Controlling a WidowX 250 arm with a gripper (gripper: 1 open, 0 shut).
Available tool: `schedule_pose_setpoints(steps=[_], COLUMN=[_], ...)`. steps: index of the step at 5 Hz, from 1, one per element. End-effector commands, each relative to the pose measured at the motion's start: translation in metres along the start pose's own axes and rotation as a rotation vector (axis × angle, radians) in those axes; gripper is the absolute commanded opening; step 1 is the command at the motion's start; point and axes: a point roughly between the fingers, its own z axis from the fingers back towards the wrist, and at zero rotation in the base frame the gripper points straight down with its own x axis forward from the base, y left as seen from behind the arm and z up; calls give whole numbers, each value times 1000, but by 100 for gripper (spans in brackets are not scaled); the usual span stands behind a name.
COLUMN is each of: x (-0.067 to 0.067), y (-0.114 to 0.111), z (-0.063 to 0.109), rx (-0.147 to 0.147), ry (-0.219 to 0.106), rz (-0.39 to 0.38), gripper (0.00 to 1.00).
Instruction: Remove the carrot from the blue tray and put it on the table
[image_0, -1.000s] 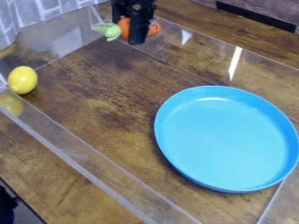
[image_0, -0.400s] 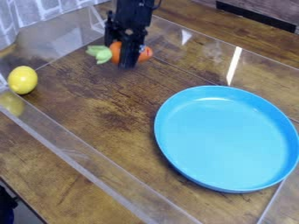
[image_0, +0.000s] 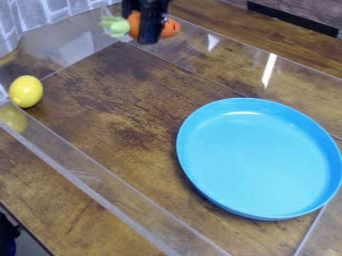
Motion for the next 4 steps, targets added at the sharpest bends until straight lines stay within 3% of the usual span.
schedule_pose_setpoints(steps=[1,2,3,4], x=[7,10,-2,-16], y=[-5,-6,-10,-7], z=[15,1,-11,-15], rx=[42,40,35,20], ry=[-65,-53,-25,-17], rz=[-29,-49,-93,-15], gripper=[0,0,0,0])
